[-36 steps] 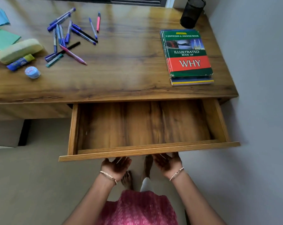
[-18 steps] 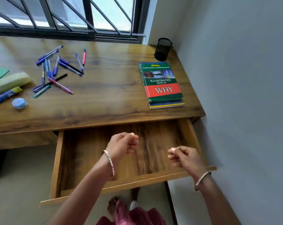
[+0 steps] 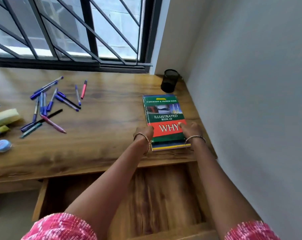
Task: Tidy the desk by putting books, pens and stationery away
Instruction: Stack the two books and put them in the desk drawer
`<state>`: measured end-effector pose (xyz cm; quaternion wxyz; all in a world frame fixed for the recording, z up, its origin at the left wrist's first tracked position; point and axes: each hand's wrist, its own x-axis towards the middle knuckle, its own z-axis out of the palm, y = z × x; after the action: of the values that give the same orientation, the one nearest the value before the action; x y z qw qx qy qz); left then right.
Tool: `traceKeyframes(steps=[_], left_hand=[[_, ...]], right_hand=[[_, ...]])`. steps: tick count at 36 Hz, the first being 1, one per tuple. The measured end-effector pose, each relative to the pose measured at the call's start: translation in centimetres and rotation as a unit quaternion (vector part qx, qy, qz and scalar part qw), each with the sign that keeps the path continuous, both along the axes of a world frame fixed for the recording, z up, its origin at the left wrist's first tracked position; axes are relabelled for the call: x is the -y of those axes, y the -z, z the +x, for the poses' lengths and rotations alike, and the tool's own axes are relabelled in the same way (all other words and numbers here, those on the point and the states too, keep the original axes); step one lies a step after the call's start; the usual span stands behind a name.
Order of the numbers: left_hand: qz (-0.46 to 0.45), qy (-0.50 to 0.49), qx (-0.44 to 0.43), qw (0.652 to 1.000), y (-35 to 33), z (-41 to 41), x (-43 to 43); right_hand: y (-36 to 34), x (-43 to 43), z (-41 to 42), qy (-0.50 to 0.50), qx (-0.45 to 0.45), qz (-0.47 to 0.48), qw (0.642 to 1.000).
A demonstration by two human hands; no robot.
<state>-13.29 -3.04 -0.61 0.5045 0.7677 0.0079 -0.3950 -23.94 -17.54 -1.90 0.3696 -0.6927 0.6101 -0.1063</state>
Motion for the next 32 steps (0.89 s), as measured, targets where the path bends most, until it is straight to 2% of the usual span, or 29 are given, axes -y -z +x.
traceKeyframes(steps=[3, 11, 16, 21, 24, 28, 32], left_hand=[[0.014, 0.000, -0.014, 1.000, 1.1, 0.1, 2.0], [0.038, -0.056, -0.033, 0.997, 1.6, 1.1, 4.2], [0.022, -0.079, -0.083, 0.993, 6.8, 4.5, 5.8], [-0.007, -0.037, -0.109, 0.993, 2.7, 3.0, 4.9], [-0.037, -0.014, -0.092, 0.995, 3.4, 2.4, 4.3], [-0.103, 0.004, -0.116, 0.988, 4.8, 1.5, 2.6], [-0.148, 0.029, -0.129, 0.980, 4.1, 0.2, -0.2]], right_hand=[[1.6, 2.1, 0.8, -0.019, -0.012, 0.047, 0.999], [3.5, 4.7, 0.8, 0.002, 0.009, 0.070, 0.998], [6.9, 8.4, 0.7, 0.016, 0.036, 0.127, 0.991], [10.4, 11.0, 0.5, -0.023, 0.057, 0.213, 0.975], [6.7, 7.6, 0.1, -0.009, 0.106, 0.249, 0.963], [4.1, 3.8, -1.1, 0.019, 0.175, 0.243, 0.954], [2.3, 0.3, -3.7, 0.049, 0.240, 0.297, 0.923]])
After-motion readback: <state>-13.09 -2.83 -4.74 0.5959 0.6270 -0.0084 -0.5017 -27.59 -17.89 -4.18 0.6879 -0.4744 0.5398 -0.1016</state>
